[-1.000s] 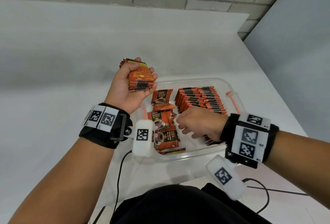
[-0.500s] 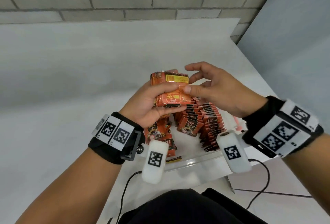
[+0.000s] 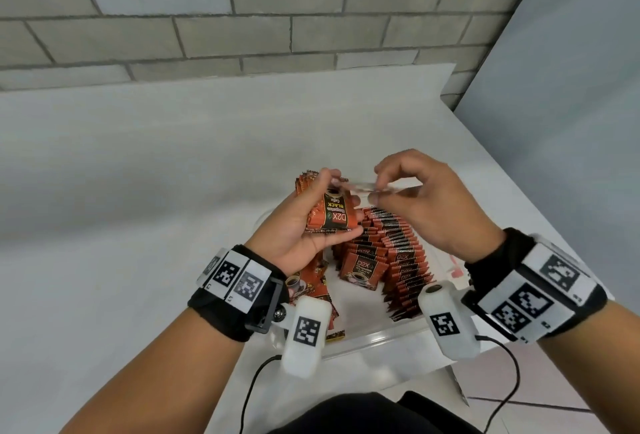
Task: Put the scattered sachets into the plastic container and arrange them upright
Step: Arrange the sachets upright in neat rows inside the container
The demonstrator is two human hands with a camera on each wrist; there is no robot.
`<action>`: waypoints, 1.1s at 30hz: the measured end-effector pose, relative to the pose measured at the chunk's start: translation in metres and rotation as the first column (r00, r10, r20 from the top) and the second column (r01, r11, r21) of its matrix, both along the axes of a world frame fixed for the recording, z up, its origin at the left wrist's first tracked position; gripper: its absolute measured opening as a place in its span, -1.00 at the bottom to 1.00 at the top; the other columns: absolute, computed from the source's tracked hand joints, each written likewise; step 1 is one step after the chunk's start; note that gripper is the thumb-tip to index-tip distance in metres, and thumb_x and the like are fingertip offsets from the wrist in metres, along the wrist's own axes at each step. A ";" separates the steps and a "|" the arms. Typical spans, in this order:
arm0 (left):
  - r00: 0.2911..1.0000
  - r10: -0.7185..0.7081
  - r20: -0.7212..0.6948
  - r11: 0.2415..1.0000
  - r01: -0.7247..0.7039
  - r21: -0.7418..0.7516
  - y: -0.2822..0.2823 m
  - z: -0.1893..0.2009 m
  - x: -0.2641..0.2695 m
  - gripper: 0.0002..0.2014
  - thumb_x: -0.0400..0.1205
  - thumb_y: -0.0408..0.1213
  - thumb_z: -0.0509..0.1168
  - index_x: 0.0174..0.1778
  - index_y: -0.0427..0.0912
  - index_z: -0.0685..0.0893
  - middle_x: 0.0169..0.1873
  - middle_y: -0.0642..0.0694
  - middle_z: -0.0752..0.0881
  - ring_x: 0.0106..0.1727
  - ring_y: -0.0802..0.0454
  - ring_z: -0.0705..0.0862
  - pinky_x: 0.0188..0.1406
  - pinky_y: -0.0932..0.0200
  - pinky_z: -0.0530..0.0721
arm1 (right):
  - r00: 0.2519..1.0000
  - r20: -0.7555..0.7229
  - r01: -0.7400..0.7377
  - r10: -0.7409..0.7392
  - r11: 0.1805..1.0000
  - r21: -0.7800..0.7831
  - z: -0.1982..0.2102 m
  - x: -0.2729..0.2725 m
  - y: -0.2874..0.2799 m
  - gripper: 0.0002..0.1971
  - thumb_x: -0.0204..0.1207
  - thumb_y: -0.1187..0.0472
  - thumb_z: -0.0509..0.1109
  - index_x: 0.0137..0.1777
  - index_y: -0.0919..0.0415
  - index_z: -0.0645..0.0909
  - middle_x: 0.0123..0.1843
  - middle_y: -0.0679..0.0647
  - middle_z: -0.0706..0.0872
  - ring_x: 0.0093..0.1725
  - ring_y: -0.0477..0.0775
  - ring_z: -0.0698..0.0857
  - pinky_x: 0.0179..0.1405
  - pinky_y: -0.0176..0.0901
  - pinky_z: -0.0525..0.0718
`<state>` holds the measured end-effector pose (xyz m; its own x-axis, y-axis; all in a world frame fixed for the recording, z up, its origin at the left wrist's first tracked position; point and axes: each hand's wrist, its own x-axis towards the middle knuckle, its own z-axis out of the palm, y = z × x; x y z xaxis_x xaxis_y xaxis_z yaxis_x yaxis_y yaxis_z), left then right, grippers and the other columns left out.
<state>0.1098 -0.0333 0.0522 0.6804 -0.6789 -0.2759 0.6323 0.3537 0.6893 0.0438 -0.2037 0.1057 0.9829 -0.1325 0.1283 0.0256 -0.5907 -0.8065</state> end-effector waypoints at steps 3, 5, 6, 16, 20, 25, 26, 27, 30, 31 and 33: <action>0.999 0.035 0.025 0.999 -0.034 -0.040 -0.002 0.000 0.004 -0.56 0.45 -0.34 0.40 0.28 -0.11 0.58 0.11 -0.27 0.75 0.00 -0.17 0.78 -0.10 -0.09 0.78 | 0.975 -0.158 -0.182 0.158 0.972 -0.151 -0.004 -0.005 0.003 -0.77 0.39 0.07 0.57 0.03 -0.10 0.69 0.37 -0.12 0.51 0.39 -0.12 0.46 0.38 -0.08 0.43; 0.997 0.037 0.066 0.999 -0.035 -0.025 -0.003 0.000 0.005 -0.50 0.40 -0.46 0.31 0.29 -0.12 0.57 0.08 -0.25 0.76 -0.03 -0.14 0.78 -0.13 -0.07 0.78 | 0.974 -0.159 -0.181 0.162 0.976 -0.119 0.001 -0.005 0.000 -0.74 0.43 0.02 0.52 0.12 -0.13 0.67 0.42 -0.14 0.47 0.41 -0.18 0.44 0.34 -0.20 0.43; 0.996 0.030 0.082 1.000 -0.030 -0.006 -0.004 0.000 0.005 -0.49 0.37 -0.47 0.30 0.28 -0.12 0.57 0.07 -0.24 0.77 -0.02 -0.14 0.78 -0.08 -0.10 0.78 | 0.984 -0.127 -0.139 0.127 0.986 -0.089 0.004 -0.004 -0.001 -0.72 0.46 0.04 0.49 0.17 -0.12 0.65 0.40 -0.15 0.49 0.36 -0.23 0.48 0.27 -0.26 0.49; 0.993 0.036 0.111 0.996 -0.045 0.079 -0.007 -0.005 0.005 -0.55 0.43 -0.34 0.45 0.26 -0.14 0.59 0.04 -0.22 0.74 0.07 -0.18 0.73 0.05 -0.16 0.70 | 0.952 -0.286 -0.081 0.110 0.990 0.112 0.001 0.003 -0.018 -0.83 0.47 0.29 0.49 -0.01 0.02 0.69 -0.18 0.09 0.70 -0.21 0.07 0.72 -0.11 -0.10 0.71; 0.984 0.161 0.076 0.982 -0.168 0.086 0.009 -0.004 0.019 -0.59 0.43 -0.25 0.40 0.21 -0.10 0.58 -0.11 -0.17 0.74 -0.12 -0.07 0.76 -0.05 -0.04 0.77 | 0.899 -0.410 -0.119 0.152 0.987 0.105 -0.007 -0.007 -0.021 -0.90 0.47 0.35 0.48 -0.08 0.16 0.70 -0.17 0.21 0.77 -0.23 0.02 0.74 -0.16 -0.25 0.71; 0.977 0.205 0.061 0.973 -0.210 0.096 0.019 -0.004 0.028 -0.72 0.54 -0.26 0.35 0.17 -0.12 0.58 -0.14 -0.15 0.75 -0.16 -0.03 0.77 -0.04 -0.01 0.75 | 0.801 -0.591 -0.300 0.094 0.917 -0.261 -0.030 -0.005 -0.013 -0.90 0.46 0.23 0.52 -0.15 0.06 0.64 -0.24 -0.10 0.69 -0.27 -0.18 0.64 -0.32 -0.55 0.50; 0.976 0.209 0.057 0.971 -0.214 0.103 0.020 -0.005 0.028 -0.76 0.56 -0.26 0.34 0.14 -0.12 0.59 -0.13 -0.15 0.75 -0.16 -0.03 0.77 -0.06 0.00 0.76 | 0.783 -0.615 -0.347 0.092 0.885 -0.310 -0.034 -0.004 -0.010 -0.89 0.46 0.23 0.52 -0.15 0.05 0.64 -0.26 -0.15 0.66 -0.25 -0.19 0.63 -0.33 -0.54 0.47; 0.976 0.211 0.052 0.971 -0.216 0.106 0.020 -0.005 0.028 -0.79 0.57 -0.26 0.34 0.11 -0.13 0.61 -0.13 -0.16 0.76 -0.16 -0.04 0.77 -0.07 0.01 0.76 | 0.769 -0.633 -0.387 0.091 0.854 -0.347 -0.038 -0.002 -0.006 -0.88 0.46 0.22 0.52 -0.17 0.05 0.63 -0.27 -0.19 0.63 -0.24 -0.17 0.61 -0.32 -0.51 0.45; 0.977 0.210 0.044 0.971 -0.213 0.106 0.020 -0.005 0.027 -0.84 0.57 -0.26 0.34 0.06 -0.13 0.63 -0.13 -0.16 0.76 -0.15 -0.04 0.78 -0.08 0.01 0.77 | 0.739 -0.671 -0.483 0.065 0.746 -0.458 -0.047 0.002 0.002 -0.84 0.47 0.21 0.50 -0.25 0.03 0.58 -0.26 -0.16 0.64 -0.18 -0.11 0.62 -0.29 -0.44 0.40; 0.977 0.209 0.042 0.972 -0.212 0.104 0.020 -0.005 0.027 -0.82 0.56 -0.26 0.35 0.06 -0.13 0.63 -0.14 -0.15 0.76 -0.15 -0.04 0.78 -0.08 0.01 0.77 | 0.734 -0.677 -0.504 0.059 0.715 -0.485 -0.049 0.003 0.003 -0.87 0.46 0.21 0.50 -0.24 0.07 0.60 -0.22 -0.09 0.69 -0.16 -0.07 0.64 -0.28 -0.39 0.45; 0.977 0.209 0.040 0.972 -0.212 0.097 0.021 -0.004 0.027 -0.76 0.50 -0.24 0.37 0.07 -0.13 0.63 -0.14 -0.15 0.77 -0.16 -0.04 0.78 -0.06 0.00 0.77 | 0.728 -0.683 -0.537 0.055 0.664 -0.520 -0.052 0.005 0.007 -0.93 0.45 0.26 0.48 -0.20 0.20 0.64 -0.16 0.06 0.75 -0.14 0.05 0.70 -0.21 -0.19 0.64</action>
<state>0.1363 -0.0124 0.0482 0.8138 -0.4897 -0.3130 0.5300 0.4044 0.7453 0.0485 -0.1967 0.0539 0.8415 0.0612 -0.5369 -0.0072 -0.9922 -0.1245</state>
